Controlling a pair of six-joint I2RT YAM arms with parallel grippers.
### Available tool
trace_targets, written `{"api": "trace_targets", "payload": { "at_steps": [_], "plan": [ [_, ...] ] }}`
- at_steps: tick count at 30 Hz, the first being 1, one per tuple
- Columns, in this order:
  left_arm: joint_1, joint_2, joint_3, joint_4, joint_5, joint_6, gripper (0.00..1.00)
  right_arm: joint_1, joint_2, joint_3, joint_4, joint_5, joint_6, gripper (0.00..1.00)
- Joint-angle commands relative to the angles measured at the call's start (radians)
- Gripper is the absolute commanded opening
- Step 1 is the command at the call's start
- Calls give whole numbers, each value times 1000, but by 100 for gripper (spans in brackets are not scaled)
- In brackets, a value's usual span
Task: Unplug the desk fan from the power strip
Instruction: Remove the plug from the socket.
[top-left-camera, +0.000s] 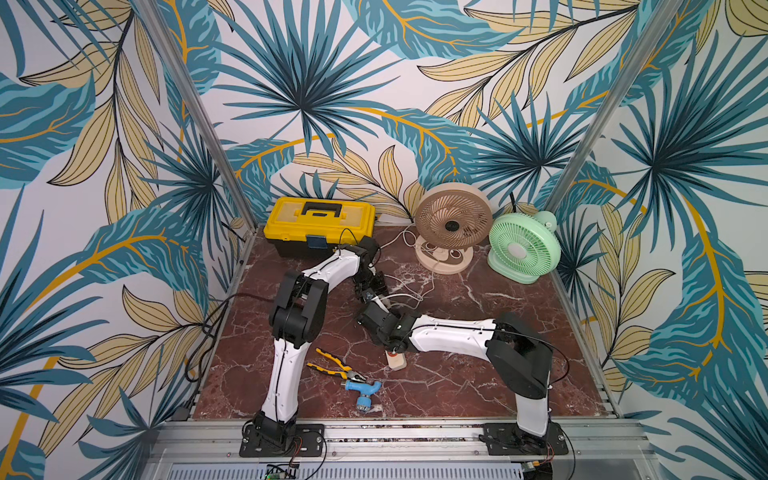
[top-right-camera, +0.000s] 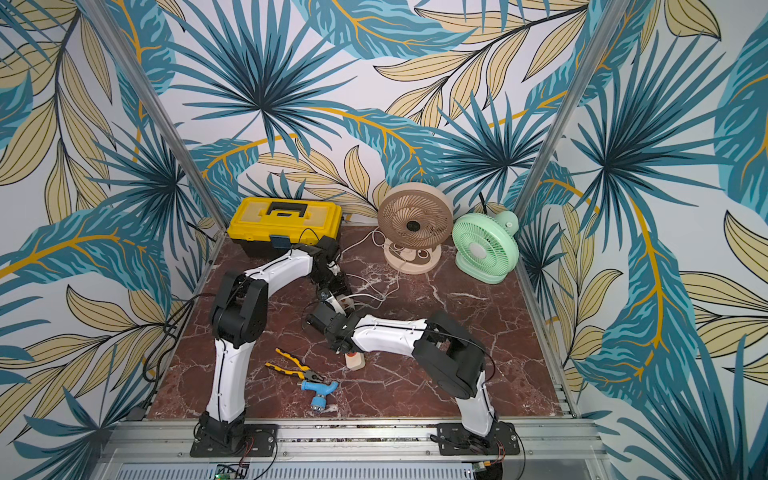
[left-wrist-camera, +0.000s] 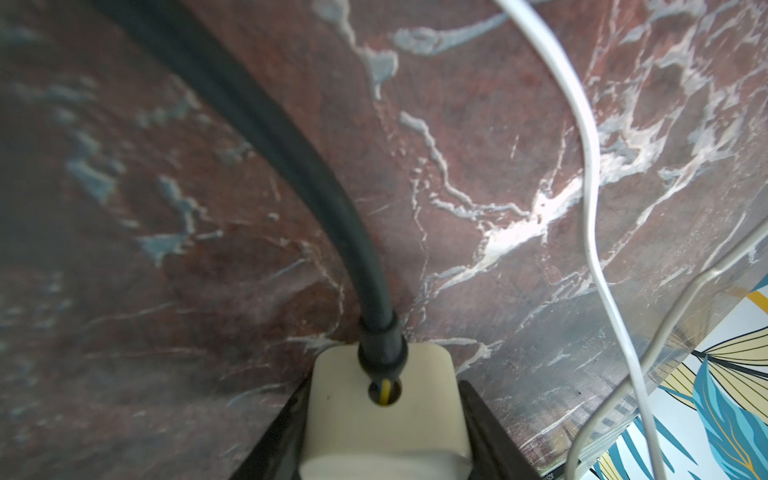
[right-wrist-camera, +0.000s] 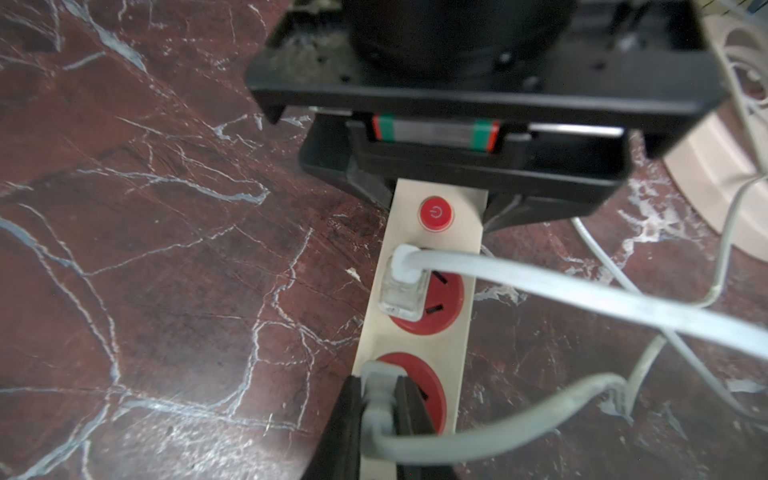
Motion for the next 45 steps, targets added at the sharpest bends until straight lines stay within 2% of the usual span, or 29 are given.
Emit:
{"api": "trace_targets", "payload": {
  "at_steps": [1, 14, 18, 24, 27, 40, 45],
  "plan": [
    [7, 144, -64, 12, -201, 21, 0, 56, 27, 27, -49, 31, -71, 0],
    [8, 144, -63, 13, -201, 22, 0, 52, 6, 3, -31, 59, -49, 0],
    [8, 144, -63, 13, -201, 25, 0, 13, -37, -48, -3, 18, 8, 0],
    [5, 142, -65, 13, -202, 28, 0, -95, -118, -168, 64, -140, 143, 0],
    [5, 142, -65, 13, -203, 28, 0, -125, -149, -214, 113, -173, 172, 0],
    [5, 142, -64, 12, -205, 28, 0, -130, -150, -198, 127, -232, 173, 0],
    [6, 142, -64, 12, -205, 28, 0, -130, -193, -204, 132, -239, 180, 0]
  ]
}}
